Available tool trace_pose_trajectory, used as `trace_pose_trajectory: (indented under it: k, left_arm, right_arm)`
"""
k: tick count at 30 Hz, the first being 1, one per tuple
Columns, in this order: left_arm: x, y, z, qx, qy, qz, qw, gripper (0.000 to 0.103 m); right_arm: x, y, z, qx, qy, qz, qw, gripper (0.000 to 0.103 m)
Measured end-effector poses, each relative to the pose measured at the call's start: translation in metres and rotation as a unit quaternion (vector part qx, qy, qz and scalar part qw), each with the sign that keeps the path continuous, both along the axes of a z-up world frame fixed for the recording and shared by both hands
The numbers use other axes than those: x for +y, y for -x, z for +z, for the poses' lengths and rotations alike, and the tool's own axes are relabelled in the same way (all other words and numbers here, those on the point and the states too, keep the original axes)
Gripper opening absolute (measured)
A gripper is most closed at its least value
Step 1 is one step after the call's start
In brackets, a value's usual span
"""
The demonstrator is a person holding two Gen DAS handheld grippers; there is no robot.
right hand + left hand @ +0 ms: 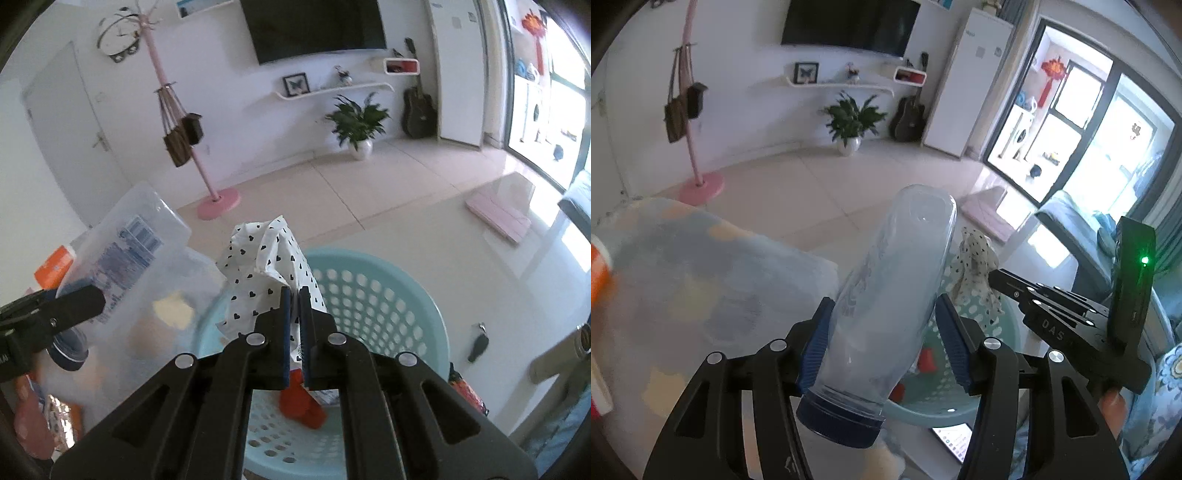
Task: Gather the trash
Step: 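Carry the bottle to the basket with the left tool while the right tool drops the dotted paper, then move both tools back over the table toward the cups and snack bags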
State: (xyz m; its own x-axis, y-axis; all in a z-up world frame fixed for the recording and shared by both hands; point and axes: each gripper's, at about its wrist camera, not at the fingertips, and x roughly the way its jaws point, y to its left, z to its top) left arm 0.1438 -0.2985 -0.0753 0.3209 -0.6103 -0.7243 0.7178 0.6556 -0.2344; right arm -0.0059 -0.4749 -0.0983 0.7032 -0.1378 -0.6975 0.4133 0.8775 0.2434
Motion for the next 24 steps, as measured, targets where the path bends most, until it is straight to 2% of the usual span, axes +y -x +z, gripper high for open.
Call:
trace_pose_trajectory:
  k: [1, 2, 3, 4, 5, 15, 21, 24]
  left_arm:
    - [-0.003, -0.001, -0.004, 0.004, -0.001, -0.005, 1.0, 0.058]
    - [-0.005, -0.002, -0.006, 0.005, -0.003, -0.005, 1.0, 0.065]
    - [-0.006, -0.002, -0.008, 0.004, -0.003, -0.004, 1.0, 0.067]
    - [-0.005, -0.002, -0.009, 0.003, -0.004, -0.003, 1.0, 0.067]
    - [-0.004, -0.004, -0.012, 0.008, -0.005, -0.002, 1.0, 0.067]
    - [0.024, 0.009, -0.003, -0.006, 0.009, 0.011, 0.9999, 0.066]
    - [0.059, 0.016, 0.013, -0.019, 0.039, 0.039, 0.9983, 0.065]
    - [0.084, 0.022, 0.019, -0.04, 0.051, 0.073, 0.9953, 0.065]
  right_arm:
    - [-0.002, 0.0, -0.003, 0.003, -0.005, -0.001, 1.0, 0.013]
    - [-0.005, 0.001, -0.006, 0.008, -0.006, -0.007, 1.0, 0.022]
    - [-0.007, 0.001, -0.008, 0.011, -0.005, -0.013, 1.0, 0.028]
    - [-0.01, 0.003, -0.01, 0.011, -0.004, -0.017, 1.0, 0.04]
    - [-0.011, 0.005, -0.012, 0.01, -0.004, -0.021, 1.0, 0.048]
    - [-0.004, 0.004, -0.005, -0.003, -0.001, -0.005, 1.0, 0.048]
    - [0.03, 0.001, 0.014, -0.03, 0.013, 0.025, 0.999, 0.048]
    - [0.052, -0.004, 0.025, -0.045, 0.022, 0.049, 0.998, 0.048]
